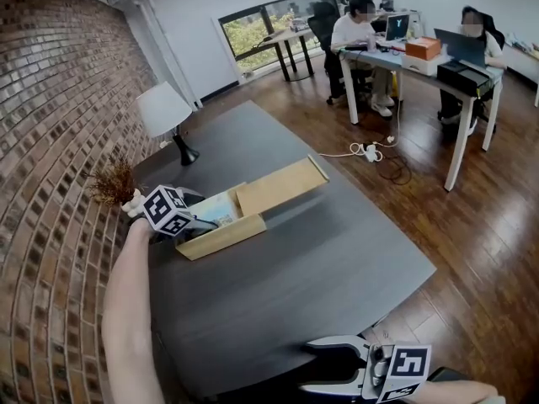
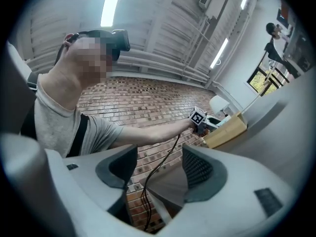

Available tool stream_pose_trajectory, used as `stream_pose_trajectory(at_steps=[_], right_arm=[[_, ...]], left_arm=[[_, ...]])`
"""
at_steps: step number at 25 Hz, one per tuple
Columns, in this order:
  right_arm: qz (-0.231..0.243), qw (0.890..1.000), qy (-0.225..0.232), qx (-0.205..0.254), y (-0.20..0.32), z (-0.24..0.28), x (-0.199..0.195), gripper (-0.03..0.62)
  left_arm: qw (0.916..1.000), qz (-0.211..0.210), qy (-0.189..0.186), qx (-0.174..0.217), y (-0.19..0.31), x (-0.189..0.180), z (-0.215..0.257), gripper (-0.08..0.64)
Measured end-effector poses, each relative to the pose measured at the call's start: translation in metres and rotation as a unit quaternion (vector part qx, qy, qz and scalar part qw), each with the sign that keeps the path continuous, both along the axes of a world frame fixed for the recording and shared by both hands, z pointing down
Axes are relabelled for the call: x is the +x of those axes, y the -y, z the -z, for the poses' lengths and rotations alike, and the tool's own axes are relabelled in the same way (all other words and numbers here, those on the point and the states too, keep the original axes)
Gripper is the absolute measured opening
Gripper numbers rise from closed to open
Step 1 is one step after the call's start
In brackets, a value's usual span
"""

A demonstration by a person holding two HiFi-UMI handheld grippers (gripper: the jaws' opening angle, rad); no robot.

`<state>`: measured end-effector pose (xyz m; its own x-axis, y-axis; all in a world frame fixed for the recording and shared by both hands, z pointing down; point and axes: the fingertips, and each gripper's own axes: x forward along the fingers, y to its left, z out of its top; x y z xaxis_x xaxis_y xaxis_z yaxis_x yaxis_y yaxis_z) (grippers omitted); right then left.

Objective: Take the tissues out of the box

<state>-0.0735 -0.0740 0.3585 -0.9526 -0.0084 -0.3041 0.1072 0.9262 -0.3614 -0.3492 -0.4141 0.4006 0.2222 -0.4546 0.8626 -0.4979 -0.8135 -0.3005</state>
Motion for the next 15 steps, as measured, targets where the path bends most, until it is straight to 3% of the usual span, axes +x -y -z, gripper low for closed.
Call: stream_pose_trajectory(at_steps=[5, 9, 11, 15], right_arm=[[0.007, 1.0, 0.006, 0.002, -0.0038, 0.0045, 0.0005, 0.282], [0.009, 1.0, 0.007, -0.001, -0.005, 0.0024, 0.0004, 0.278], [0.014, 1.0, 0.009, -0.003, -0.0072, 0.006, -0.0012, 0.278], [0.012, 1.0, 0.006, -0.001, -0.0088, -0.0011, 0.0008, 0.275]], left_arm=[[0.9998, 0.017, -0.003, -0.006, 0.0016, 0.0013, 0.0001, 0.379], [0.9975, -0.011, 0.068, 0.015, -0.001, 0.0048, 0.0037, 0.348], [0.9962, -0.014, 0.085, 0.017, 0.0, 0.0064, 0.0049, 0.334], [0.9986, 0.009, 0.051, 0.015, -0.0003, 0.0056, 0.007, 0.314]])
